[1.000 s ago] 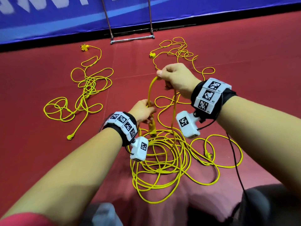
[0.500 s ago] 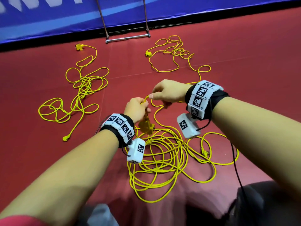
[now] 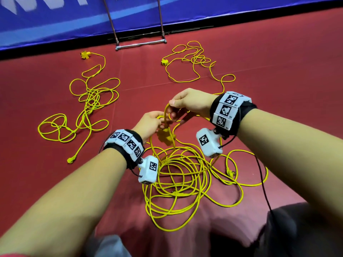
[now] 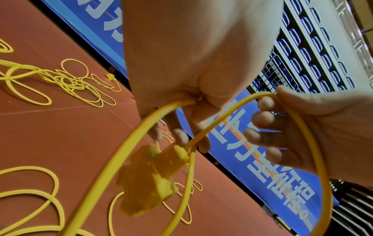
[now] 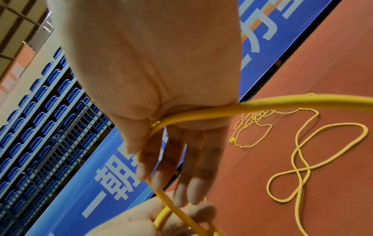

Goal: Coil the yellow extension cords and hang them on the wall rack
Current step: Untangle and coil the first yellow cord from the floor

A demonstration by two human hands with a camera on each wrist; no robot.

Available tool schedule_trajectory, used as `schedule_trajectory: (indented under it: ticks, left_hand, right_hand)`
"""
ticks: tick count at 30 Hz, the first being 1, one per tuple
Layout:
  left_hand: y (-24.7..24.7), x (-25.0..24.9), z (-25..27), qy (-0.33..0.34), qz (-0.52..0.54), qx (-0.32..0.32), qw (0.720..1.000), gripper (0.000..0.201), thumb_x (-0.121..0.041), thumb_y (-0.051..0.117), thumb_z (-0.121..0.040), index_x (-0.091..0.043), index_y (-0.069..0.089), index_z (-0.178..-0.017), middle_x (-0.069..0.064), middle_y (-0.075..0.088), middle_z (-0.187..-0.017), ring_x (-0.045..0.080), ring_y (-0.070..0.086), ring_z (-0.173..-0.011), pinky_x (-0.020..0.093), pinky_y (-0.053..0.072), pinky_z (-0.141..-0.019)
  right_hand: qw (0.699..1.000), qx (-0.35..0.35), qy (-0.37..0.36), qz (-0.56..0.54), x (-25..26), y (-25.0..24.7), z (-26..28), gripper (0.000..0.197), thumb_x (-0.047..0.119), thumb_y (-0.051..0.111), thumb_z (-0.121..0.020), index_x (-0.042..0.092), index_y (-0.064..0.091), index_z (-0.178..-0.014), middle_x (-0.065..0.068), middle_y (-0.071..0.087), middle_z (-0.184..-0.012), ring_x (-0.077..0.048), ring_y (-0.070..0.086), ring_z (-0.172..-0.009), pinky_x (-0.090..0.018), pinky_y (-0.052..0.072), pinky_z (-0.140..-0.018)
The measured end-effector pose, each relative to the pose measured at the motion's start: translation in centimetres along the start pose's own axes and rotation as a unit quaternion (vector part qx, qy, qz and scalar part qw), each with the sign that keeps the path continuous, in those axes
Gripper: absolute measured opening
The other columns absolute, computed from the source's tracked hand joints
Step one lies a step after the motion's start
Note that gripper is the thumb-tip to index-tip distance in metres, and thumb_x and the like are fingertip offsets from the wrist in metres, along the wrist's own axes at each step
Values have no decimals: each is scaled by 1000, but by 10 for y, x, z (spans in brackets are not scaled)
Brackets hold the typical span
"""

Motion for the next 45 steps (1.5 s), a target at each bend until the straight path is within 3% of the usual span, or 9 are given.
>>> schedule_trajectory:
  ticks: [7, 10, 17, 25, 29, 35, 38, 41, 45]
  left_hand:
    - [-15, -1, -4, 25, 43, -33, 998, 59, 21, 29, -76, -12, 54, -118, 9, 67, -116, 16, 63, -109, 27, 49, -79]
    - [-14, 11, -5, -2, 27, -36, 999, 55, 21, 34, -82, -10, 49, -125, 3, 64, -113, 11, 60, -88, 14, 46, -62]
    - [-33, 45, -9, -60, -63, -78, 993, 54, 14, 39, -83, -8, 51, -130, -3, 49, -79, 13, 43, -63, 22, 32, -44]
    - [-34, 72, 4, -137, -86, -75, 984, 50, 4, 36, -95, -12, 30, -141, 12, 63, -101, 22, 56, -48, 25, 41, -39]
    - [-54, 91, 14, -186, -134, -111, 967, 18, 4, 33, -94, -2, 50, -94, 23, 65, -99, 25, 49, -49, 30, 42, -51]
    - [-60, 61, 14, -155, 101, -170, 968, 23, -4, 27, -104, -13, 40, -88, 8, 63, -69, 12, 42, -30, 16, 37, -29]
    - [-48, 39, 10, -145, 321, -198, 915, 28, 4, 19, -100, -9, 37, -82, 19, 58, -75, 16, 51, -38, 26, 49, -41]
    - [-25, 11, -1, -123, 489, -141, 852, 18, -4, 23, -103, -5, 41, -104, 21, 60, -84, 28, 63, -69, 45, 55, -66]
    - [8, 6, 0, -169, 286, -3, 943, 17, -21, 39, -103, -18, 49, -89, 7, 66, -93, 22, 61, -84, 43, 44, -85]
  right_hand:
    - [989, 65, -6, -134, 6, 16, 1, 29, 23, 41, -105, 9, 58, -86, -17, 60, -109, -36, 64, -102, -41, 55, -80]
    - [983, 66, -10, -171, 13, 14, 3, 32, 25, 38, -106, 10, 54, -83, -17, 62, -111, -41, 63, -110, -40, 55, -79]
    - [972, -10, -20, -234, 22, -9, 5, 34, 28, 36, -106, 12, 54, -82, -16, 66, -109, -38, 67, -106, -39, 58, -79]
    - [933, -185, -105, -289, 39, -50, 7, 30, 26, 38, -106, 12, 52, -84, -13, 66, -100, -27, 72, -71, -32, 57, -57]
    - [918, -239, -132, -287, 45, -67, 12, 30, 27, 38, -106, 10, 54, -88, -13, 67, -103, -25, 71, -63, -30, 56, -52]
    - [917, -254, -101, -291, 35, -71, 13, 30, 28, 38, -106, 12, 54, -86, -9, 65, -98, -20, 71, -61, -26, 53, -49]
    - [911, -252, -83, -315, 34, -69, 14, 30, 29, 36, -107, 15, 52, -86, -7, 63, -98, -17, 70, -59, -24, 53, -50]
    - [908, -245, -86, -330, 41, -68, 15, 31, 31, 35, -107, 16, 52, -84, -5, 65, -95, -17, 71, -62, -24, 54, -54]
    - [907, -236, -90, -338, 46, -63, 16, 32, 32, 35, -107, 16, 52, -85, -5, 66, -93, -19, 71, -64, -26, 53, -56]
Point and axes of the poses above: each hand's wrist, its own z-axis away from the middle knuckle, its own y-axis out of the palm, x = y × z, the point moved 10 cm from there along -z, towards the middle knuckle
